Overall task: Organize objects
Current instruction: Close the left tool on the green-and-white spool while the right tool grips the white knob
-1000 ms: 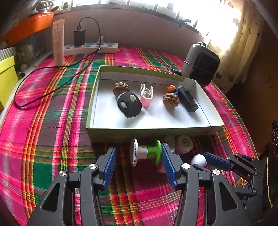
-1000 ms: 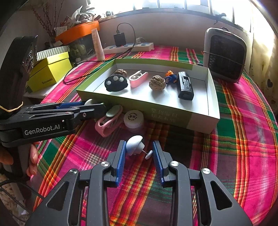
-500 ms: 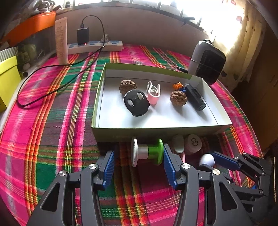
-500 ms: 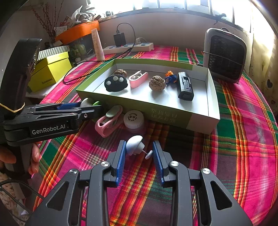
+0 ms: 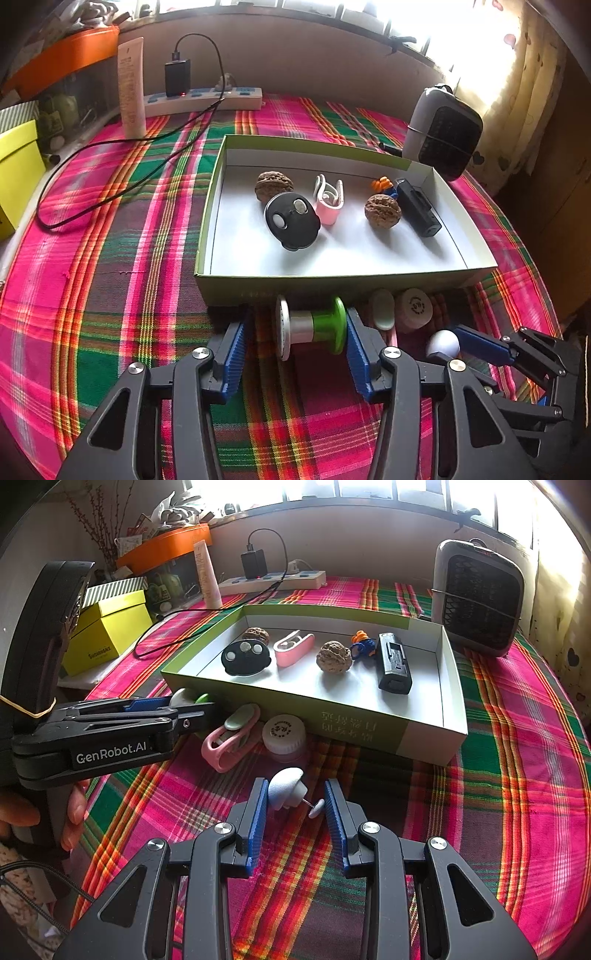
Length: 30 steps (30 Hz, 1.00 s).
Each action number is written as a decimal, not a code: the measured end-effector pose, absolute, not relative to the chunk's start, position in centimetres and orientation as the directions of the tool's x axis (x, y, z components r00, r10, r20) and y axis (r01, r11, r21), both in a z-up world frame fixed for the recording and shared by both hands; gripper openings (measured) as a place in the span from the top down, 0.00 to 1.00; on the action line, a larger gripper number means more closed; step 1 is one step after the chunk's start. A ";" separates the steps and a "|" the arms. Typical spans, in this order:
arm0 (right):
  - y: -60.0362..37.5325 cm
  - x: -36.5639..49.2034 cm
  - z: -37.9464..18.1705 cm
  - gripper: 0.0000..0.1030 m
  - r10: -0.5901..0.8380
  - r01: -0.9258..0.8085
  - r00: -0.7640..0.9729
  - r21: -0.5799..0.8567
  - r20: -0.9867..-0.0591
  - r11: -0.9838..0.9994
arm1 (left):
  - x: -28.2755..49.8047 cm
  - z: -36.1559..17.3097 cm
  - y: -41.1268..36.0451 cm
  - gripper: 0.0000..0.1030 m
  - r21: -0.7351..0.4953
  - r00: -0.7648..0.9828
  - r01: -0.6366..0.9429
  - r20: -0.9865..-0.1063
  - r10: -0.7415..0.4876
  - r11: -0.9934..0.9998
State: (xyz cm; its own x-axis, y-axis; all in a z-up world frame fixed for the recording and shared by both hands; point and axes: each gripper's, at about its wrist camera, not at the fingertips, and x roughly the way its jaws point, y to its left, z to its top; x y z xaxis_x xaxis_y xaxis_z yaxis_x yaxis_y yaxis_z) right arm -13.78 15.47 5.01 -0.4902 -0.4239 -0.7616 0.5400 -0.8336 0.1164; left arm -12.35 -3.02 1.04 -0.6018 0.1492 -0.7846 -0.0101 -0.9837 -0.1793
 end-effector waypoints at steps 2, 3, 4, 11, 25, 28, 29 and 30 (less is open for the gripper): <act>15.5 -13.8 5.0 0.69 -0.424 0.540 -0.490 0.116 -0.762 -0.834 | -12.4 1.1 -3.0 0.60 -0.178 -0.602 -0.012 -0.785 0.149 -0.984; 15.5 -13.8 5.0 0.69 -0.424 0.540 -0.490 0.116 -0.762 -0.834 | -12.4 1.1 -3.0 0.62 -0.180 -0.602 -0.015 -0.784 0.152 -0.984; 15.5 -13.7 5.0 0.69 -0.424 0.540 -0.490 0.116 -0.762 -0.834 | -12.4 1.1 -3.0 0.64 -0.180 -0.602 -0.015 -0.784 0.153 -0.984; 15.5 -13.7 5.0 0.69 -0.424 0.540 -0.490 0.116 -0.762 -0.834 | -12.3 1.0 -3.1 0.67 -0.179 -0.605 -0.011 -0.782 0.149 -0.984; 15.4 -13.7 5.1 0.69 -0.423 0.540 -0.491 0.116 -0.762 -0.834 | -11.9 1.1 -3.3 0.67 -0.176 -0.609 -0.007 -0.780 0.144 -0.984; 15.4 -13.6 5.1 0.69 -0.423 0.541 -0.490 0.115 -0.762 -0.833 | -11.8 1.3 -3.4 0.67 -0.177 -0.611 -0.013 -0.778 0.148 -0.984; 15.4 -13.7 5.1 0.69 -0.423 0.540 -0.491 0.115 -0.761 -0.834 | -11.7 1.3 -3.4 0.67 -0.176 -0.613 -0.014 -0.777 0.147 -0.984; 15.4 -13.7 5.1 0.69 -0.423 0.539 -0.492 0.116 -0.761 -0.834 | -11.7 1.4 -3.4 0.67 -0.174 -0.614 -0.015 -0.776 0.146 -0.985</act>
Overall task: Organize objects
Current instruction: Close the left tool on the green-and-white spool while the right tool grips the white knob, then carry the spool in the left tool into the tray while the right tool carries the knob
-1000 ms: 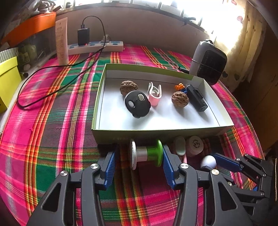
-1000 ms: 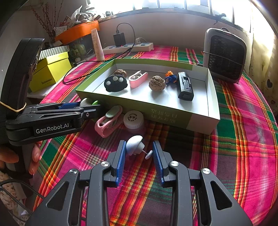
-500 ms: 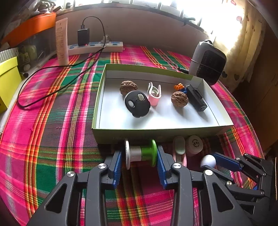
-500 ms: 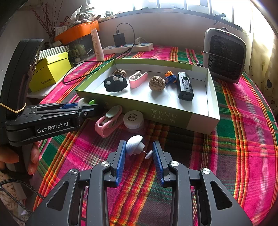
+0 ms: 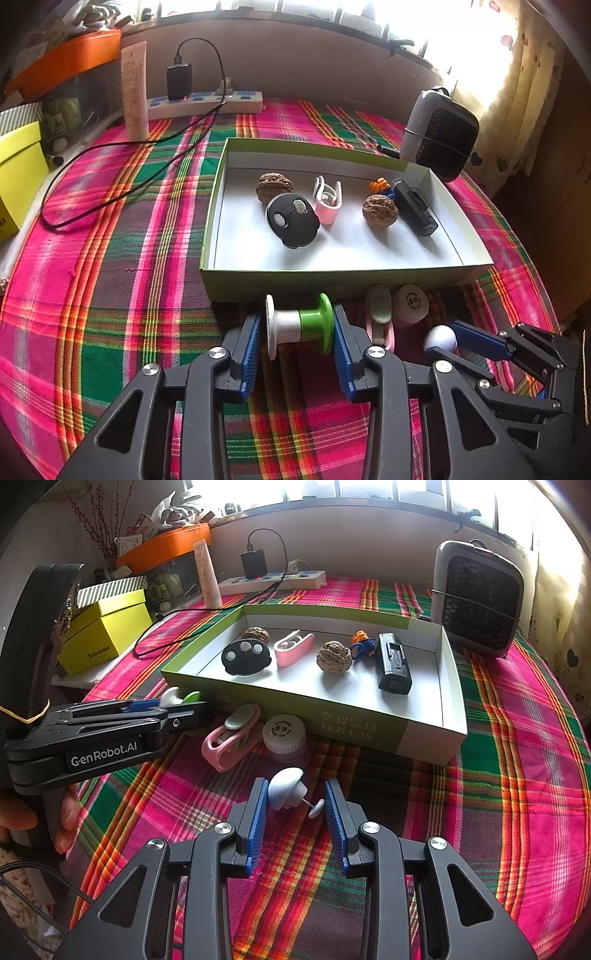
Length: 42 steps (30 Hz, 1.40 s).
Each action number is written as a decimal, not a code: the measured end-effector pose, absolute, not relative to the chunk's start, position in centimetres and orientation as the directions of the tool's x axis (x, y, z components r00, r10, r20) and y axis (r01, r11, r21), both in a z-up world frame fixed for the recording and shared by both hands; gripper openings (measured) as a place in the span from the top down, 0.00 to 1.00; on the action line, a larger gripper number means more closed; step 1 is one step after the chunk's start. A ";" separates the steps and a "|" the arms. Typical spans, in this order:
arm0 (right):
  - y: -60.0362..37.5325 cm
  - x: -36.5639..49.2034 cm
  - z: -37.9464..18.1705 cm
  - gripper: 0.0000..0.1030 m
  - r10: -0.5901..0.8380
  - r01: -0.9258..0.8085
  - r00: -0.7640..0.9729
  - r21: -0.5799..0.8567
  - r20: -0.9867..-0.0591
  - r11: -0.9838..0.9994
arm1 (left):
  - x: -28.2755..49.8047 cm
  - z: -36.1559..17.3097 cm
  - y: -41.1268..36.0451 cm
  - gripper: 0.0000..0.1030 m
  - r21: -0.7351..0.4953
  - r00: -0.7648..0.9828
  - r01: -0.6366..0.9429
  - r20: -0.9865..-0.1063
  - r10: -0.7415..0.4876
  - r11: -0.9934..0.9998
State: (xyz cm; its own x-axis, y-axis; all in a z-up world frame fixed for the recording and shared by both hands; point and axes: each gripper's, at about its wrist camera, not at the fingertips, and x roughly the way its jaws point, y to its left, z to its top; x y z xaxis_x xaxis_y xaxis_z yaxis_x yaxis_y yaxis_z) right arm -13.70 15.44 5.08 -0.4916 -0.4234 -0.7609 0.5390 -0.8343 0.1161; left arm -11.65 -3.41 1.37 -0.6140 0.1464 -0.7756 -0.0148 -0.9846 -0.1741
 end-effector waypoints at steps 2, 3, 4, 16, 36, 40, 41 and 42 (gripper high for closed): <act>15.5 -13.7 5.1 0.69 -0.423 0.537 -0.493 0.117 -0.760 -0.836 | -11.6 1.5 -3.4 0.67 -0.174 -0.616 -0.015 -0.774 0.146 -0.985; 15.6 -13.8 5.1 0.69 -0.423 0.536 -0.493 0.118 -0.760 -0.836 | -11.6 1.4 -3.3 0.67 -0.173 -0.616 -0.016 -0.774 0.146 -0.985; 15.6 -13.8 5.1 0.69 -0.423 0.536 -0.494 0.117 -0.760 -0.836 | -11.6 1.4 -3.3 0.67 -0.173 -0.615 -0.016 -0.775 0.146 -0.985; 15.6 -13.7 6.0 0.69 -0.440 0.540 -0.497 0.131 -0.748 -0.832 | -10.9 2.2 -3.2 0.67 -0.179 -0.629 -0.018 -0.763 0.150 -0.984; 14.7 -14.7 9.6 0.69 -0.461 0.558 -0.547 0.106 -0.699 -0.823 | -11.4 5.5 -3.8 0.67 -0.179 -0.673 -0.024 -0.725 0.148 -0.984; 14.2 -15.4 10.0 0.69 -0.459 0.560 -0.554 0.097 -0.695 -0.823 | -12.1 5.7 -3.8 0.67 -0.177 -0.671 -0.028 -0.726 0.149 -0.984; 14.1 -15.6 10.1 0.69 -0.457 0.561 -0.555 0.094 -0.695 -0.823 | -12.3 5.7 -3.8 0.67 -0.176 -0.671 -0.028 -0.727 0.149 -0.984; 14.0 -15.8 10.1 0.69 -0.455 0.562 -0.556 0.089 -0.695 -0.822 | -12.4 5.6 -3.8 0.67 -0.178 -0.670 -0.025 -0.727 0.149 -0.984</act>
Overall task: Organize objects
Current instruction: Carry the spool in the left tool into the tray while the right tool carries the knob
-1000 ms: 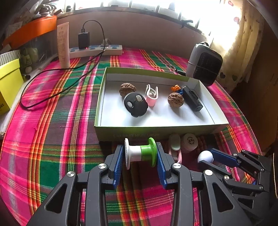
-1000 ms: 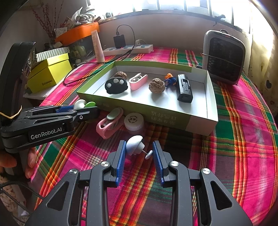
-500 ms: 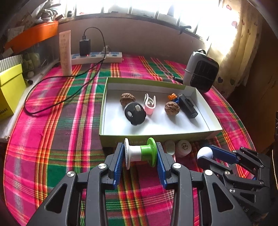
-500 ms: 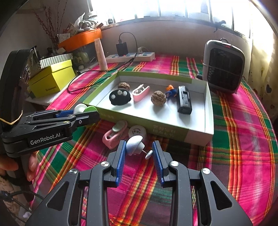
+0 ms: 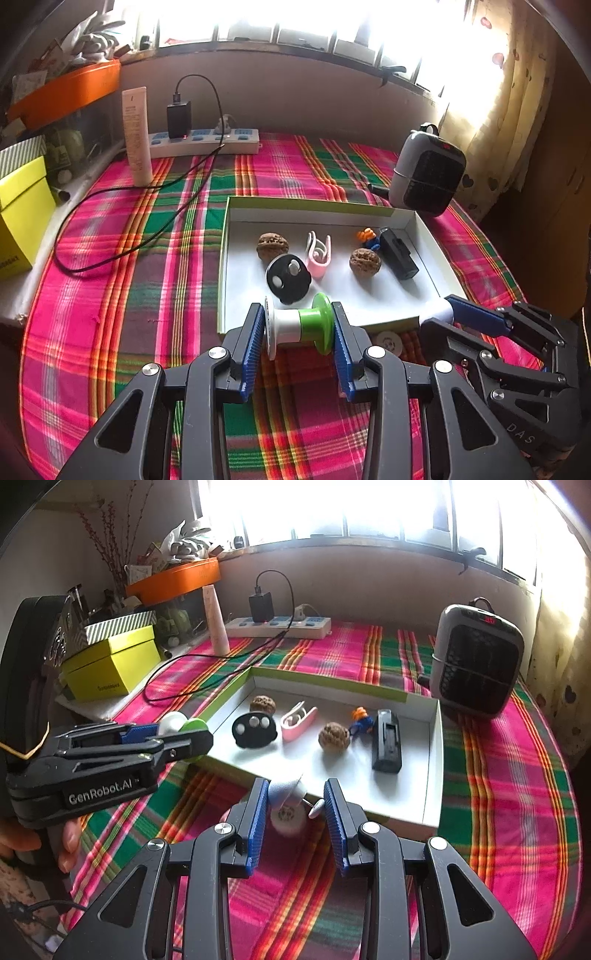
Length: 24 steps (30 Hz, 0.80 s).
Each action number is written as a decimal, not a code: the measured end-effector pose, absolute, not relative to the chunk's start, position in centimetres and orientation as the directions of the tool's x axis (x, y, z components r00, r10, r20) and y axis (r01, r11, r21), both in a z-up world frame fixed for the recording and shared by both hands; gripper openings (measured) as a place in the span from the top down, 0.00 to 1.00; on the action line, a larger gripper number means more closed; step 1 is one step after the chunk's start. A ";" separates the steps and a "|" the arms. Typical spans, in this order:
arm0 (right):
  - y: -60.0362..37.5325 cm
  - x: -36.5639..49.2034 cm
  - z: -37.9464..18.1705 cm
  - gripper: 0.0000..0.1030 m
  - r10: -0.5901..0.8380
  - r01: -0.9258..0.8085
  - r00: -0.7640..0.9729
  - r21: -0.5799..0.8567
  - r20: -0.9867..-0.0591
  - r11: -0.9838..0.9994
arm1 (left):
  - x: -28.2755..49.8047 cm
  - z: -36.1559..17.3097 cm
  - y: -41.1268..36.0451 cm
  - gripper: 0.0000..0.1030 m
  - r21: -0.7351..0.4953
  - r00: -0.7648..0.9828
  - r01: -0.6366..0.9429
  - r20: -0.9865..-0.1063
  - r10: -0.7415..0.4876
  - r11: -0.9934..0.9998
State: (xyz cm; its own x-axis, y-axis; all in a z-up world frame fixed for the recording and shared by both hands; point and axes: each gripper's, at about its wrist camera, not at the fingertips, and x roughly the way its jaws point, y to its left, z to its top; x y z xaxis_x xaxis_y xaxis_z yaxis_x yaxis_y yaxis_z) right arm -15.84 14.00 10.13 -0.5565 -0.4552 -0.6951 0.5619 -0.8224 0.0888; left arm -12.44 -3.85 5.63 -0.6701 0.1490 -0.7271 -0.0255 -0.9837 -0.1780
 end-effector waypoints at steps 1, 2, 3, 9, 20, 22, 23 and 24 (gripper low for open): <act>13.9 -16.1 10.2 0.69 -0.453 0.563 -0.558 0.084 -0.695 -0.823 | -12.6 5.6 -3.9 0.67 -0.182 -0.670 -0.024 -0.727 0.151 -0.983; 13.8 -16.3 10.2 0.69 -0.450 0.563 -0.560 0.080 -0.696 -0.823 | -12.8 5.6 -3.9 0.67 -0.184 -0.669 -0.023 -0.728 0.152 -0.983; 13.7 -16.7 10.2 0.69 -0.448 0.562 -0.559 0.078 -0.697 -0.823 | -13.0 5.5 -4.0 0.67 -0.185 -0.668 -0.020 -0.729 0.151 -0.983; 13.2 -18.5 9.6 0.69 -0.436 0.556 -0.555 0.074 -0.708 -0.828 | -14.5 5.0 -4.2 0.67 -0.177 -0.657 -0.011 -0.741 0.141 -0.984; 12.7 -21.5 8.1 0.69 -0.420 0.546 -0.530 0.083 -0.736 -0.834 | -16.3 3.8 -4.0 0.67 -0.179 -0.636 -0.018 -0.757 0.150 -0.984; 12.8 -21.8 7.9 0.69 -0.420 0.544 -0.526 0.088 -0.740 -0.835 | -16.5 3.6 -4.0 0.67 -0.177 -0.632 -0.015 -0.761 0.147 -0.984; 12.8 -22.0 7.8 0.69 -0.420 0.543 -0.524 0.089 -0.741 -0.835 | -16.6 3.5 -4.0 0.67 -0.177 -0.629 -0.015 -0.763 0.147 -0.984; 12.8 -22.2 7.7 0.69 -0.420 0.543 -0.521 0.091 -0.743 -0.835 | -16.7 3.4 -4.0 0.67 -0.176 -0.628 -0.014 -0.764 0.146 -0.984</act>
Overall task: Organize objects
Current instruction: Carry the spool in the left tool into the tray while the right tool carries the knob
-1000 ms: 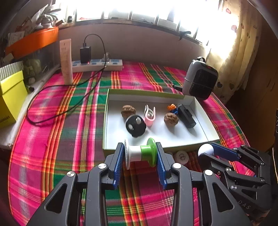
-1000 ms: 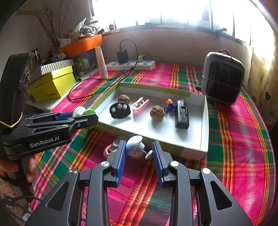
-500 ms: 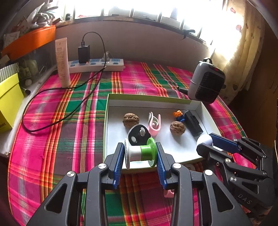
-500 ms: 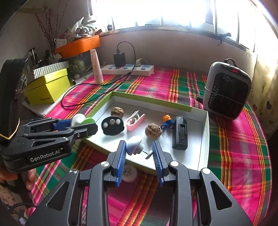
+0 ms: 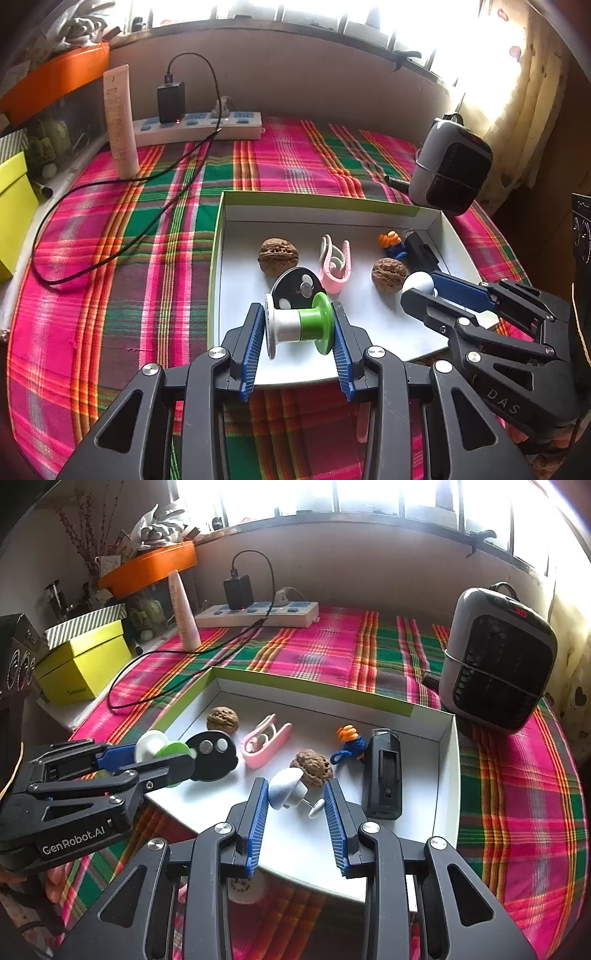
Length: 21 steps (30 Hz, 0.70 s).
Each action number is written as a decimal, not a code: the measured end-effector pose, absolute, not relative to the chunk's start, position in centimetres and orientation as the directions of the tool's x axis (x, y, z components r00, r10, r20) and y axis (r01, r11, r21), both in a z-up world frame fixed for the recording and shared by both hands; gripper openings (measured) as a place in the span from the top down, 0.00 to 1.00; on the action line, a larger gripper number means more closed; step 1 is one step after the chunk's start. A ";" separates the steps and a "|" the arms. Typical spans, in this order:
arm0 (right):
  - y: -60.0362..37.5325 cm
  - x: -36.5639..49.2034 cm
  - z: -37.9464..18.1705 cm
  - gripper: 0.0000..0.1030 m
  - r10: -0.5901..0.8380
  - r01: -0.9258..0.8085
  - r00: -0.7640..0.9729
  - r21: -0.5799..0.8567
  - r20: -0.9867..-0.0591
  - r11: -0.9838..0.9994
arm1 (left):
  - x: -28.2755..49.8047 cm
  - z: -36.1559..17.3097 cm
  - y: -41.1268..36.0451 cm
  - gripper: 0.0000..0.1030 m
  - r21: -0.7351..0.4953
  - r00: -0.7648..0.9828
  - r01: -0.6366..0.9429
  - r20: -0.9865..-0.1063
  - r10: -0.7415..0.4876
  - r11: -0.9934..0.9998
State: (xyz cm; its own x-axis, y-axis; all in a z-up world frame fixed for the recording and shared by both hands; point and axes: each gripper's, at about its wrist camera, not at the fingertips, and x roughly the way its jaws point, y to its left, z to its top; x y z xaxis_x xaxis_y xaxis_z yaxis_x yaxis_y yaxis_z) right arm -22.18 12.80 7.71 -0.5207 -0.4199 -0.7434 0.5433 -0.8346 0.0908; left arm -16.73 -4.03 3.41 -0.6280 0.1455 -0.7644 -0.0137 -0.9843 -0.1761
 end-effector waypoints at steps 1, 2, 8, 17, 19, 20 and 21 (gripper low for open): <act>12.8 -22.3 7.6 0.69 -0.420 0.544 -0.519 0.092 -0.745 -0.834 | -16.8 3.4 -4.0 0.67 -0.177 -0.627 -0.013 -0.765 0.146 -0.984; 12.8 -22.4 7.5 0.69 -0.420 0.544 -0.517 0.092 -0.746 -0.834 | -16.9 3.3 -4.0 0.67 -0.176 -0.626 -0.013 -0.766 0.145 -0.984; 12.8 -22.9 7.0 0.69 -0.419 0.548 -0.505 0.095 -0.754 -0.831 | -17.4 3.0 -3.9 0.67 -0.169 -0.619 -0.015 -0.773 0.142 -0.986; 12.2 -23.3 6.5 0.69 -0.418 0.561 -0.490 0.090 -0.765 -0.823 | -18.0 2.1 -3.7 0.67 -0.162 -0.599 -0.016 -0.788 0.139 -0.987; 12.1 -23.4 6.5 0.69 -0.415 0.562 -0.490 0.087 -0.766 -0.823 | -18.1 2.1 -3.7 0.68 -0.160 -0.601 -0.016 -0.787 0.138 -0.987; 12.1 -23.4 6.5 0.69 -0.416 0.562 -0.490 0.087 -0.766 -0.822 | -18.2 2.1 -3.7 0.68 -0.161 -0.601 -0.018 -0.787 0.140 -0.987; 12.1 -23.5 6.5 0.69 -0.414 0.562 -0.491 0.085 -0.766 -0.823 | -18.3 2.1 -3.7 0.68 -0.158 -0.601 -0.018 -0.787 0.137 -0.987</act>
